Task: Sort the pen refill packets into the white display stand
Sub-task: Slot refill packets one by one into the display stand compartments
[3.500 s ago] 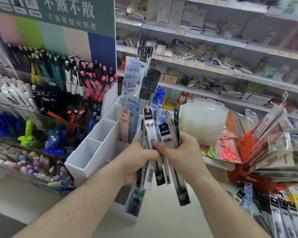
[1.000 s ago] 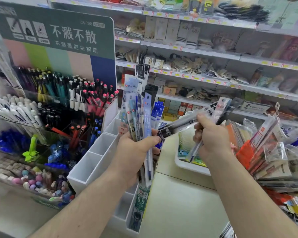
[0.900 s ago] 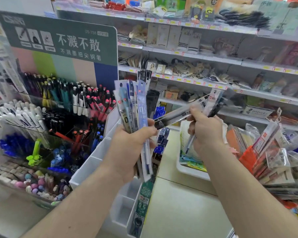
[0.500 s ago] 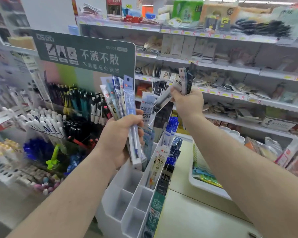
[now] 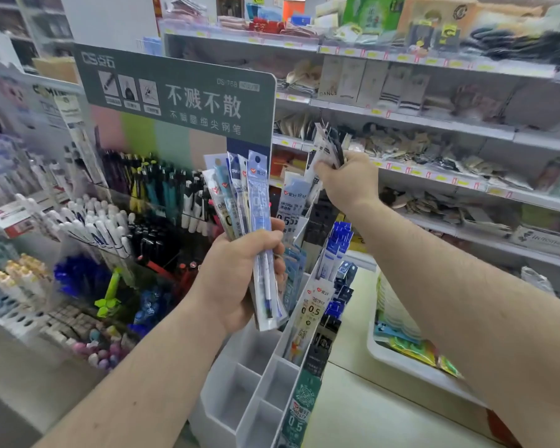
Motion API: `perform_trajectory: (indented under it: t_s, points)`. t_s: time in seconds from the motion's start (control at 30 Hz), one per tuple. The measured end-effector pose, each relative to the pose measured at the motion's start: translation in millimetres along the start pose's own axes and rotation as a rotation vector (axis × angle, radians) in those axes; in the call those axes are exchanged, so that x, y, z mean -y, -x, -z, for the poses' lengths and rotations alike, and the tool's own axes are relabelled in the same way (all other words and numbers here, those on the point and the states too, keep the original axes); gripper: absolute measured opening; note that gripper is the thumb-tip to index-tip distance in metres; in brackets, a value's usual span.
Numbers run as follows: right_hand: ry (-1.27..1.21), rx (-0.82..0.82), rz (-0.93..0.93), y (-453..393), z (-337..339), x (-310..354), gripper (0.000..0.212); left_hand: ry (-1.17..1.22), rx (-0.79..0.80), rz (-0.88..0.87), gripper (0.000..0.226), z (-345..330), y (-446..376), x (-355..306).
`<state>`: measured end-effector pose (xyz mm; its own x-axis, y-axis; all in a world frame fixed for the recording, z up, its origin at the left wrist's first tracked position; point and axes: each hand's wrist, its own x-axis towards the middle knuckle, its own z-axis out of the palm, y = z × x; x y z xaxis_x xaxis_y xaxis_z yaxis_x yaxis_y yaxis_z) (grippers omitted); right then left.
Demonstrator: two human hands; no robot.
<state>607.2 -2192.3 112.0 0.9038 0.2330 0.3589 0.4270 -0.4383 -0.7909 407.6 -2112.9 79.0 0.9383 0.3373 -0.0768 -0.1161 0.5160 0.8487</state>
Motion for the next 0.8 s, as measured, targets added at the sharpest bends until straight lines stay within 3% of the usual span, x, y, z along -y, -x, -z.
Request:
perform_trajectory:
  t_s: [0.23,0.57,0.8]
  points:
    - [0.097,-0.090,0.004,1.7,-2.1,-12.0,0.041,-0.013,-0.014,-0.043,0.013,-1.3,0.8,0.9]
    - [0.361,0.221,-0.015,-9.3,-24.9,-10.5,0.027,-0.034,-0.010,-0.069,0.015,-2.0,2.4,3.0]
    - [0.472,0.252,-0.029,-14.0,-28.7,-11.2,0.014,-0.042,-0.007,-0.082,0.010,-6.8,8.5,0.7]
